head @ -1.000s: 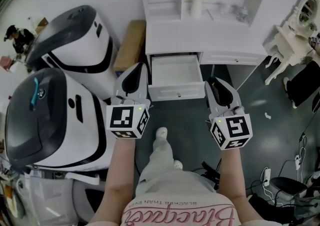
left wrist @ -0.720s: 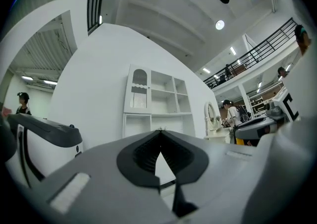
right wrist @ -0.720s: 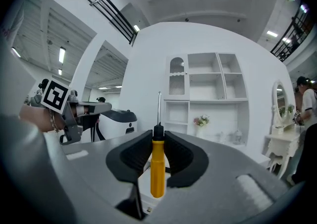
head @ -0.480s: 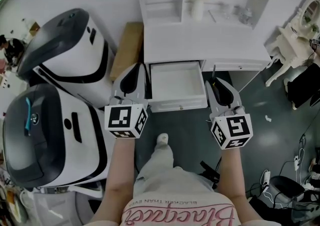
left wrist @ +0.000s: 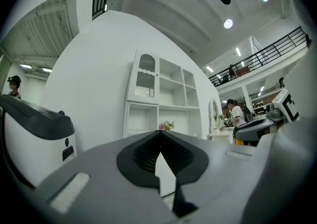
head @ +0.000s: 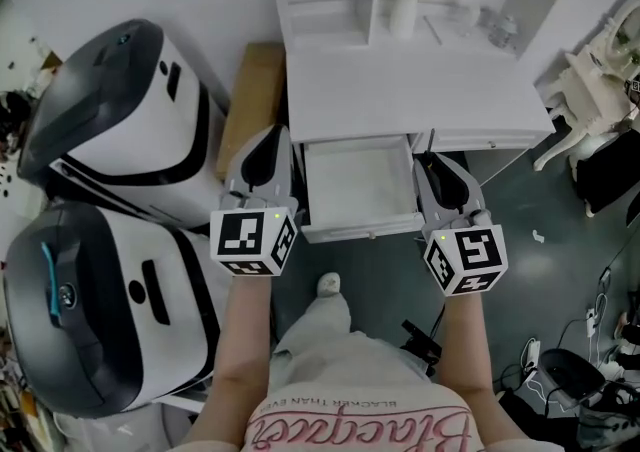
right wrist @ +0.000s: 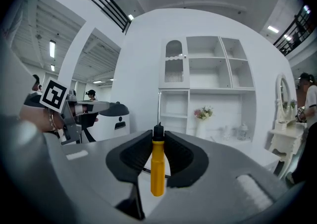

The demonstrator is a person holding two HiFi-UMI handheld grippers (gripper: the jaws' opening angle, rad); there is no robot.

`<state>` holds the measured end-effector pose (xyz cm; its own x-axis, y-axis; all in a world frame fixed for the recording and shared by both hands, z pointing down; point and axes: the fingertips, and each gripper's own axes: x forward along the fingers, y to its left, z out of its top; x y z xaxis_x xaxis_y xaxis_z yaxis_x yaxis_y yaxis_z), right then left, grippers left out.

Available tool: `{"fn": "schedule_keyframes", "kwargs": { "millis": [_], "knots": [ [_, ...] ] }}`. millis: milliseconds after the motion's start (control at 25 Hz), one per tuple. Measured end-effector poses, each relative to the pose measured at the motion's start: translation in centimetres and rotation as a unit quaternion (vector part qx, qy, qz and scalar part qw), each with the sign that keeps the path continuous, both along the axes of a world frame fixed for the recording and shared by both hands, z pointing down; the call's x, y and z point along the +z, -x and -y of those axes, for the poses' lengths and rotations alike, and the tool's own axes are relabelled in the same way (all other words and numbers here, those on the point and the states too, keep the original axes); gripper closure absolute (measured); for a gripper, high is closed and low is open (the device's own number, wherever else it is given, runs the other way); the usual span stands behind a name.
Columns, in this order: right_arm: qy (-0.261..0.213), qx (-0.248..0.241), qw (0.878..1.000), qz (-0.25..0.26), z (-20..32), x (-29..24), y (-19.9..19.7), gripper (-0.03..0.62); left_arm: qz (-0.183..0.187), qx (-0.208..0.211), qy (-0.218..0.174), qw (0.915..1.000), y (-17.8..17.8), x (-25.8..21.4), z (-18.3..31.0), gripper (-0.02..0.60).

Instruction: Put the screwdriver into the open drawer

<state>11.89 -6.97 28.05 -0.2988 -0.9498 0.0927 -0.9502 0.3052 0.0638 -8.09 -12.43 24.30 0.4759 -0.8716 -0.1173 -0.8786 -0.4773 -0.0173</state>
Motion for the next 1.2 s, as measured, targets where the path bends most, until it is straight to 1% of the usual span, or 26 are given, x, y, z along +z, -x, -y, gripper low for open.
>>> {"fn": "schedule_keyframes", "kwargs": {
  "millis": [320,560,840,1200],
  "knots": [
    [0.031,0.008,0.999,-0.004,5.7,1.6,1.4,0.517,-0.005,0.006,0.02,0.9998,2.1,1.5,5.9,0.566],
    [0.052,0.013,0.998,-0.021,9.4,2.8,3.2,0.517,-0.015,0.019,0.033,0.9992,3.4,2.2,9.6,0.566],
    [0.081,0.008,0.996,-0.038,11.5,4.9,4.1,0.517,-0.012,0.03,0.054,0.998,3.6,4.0,11.8,0.566],
    [0.126,0.002,0.991,-0.032,12.8,8.6,3.6,0.517,-0.015,0.006,0.085,0.9963,3.7,6.7,13.2,0.567]
  ]
}}
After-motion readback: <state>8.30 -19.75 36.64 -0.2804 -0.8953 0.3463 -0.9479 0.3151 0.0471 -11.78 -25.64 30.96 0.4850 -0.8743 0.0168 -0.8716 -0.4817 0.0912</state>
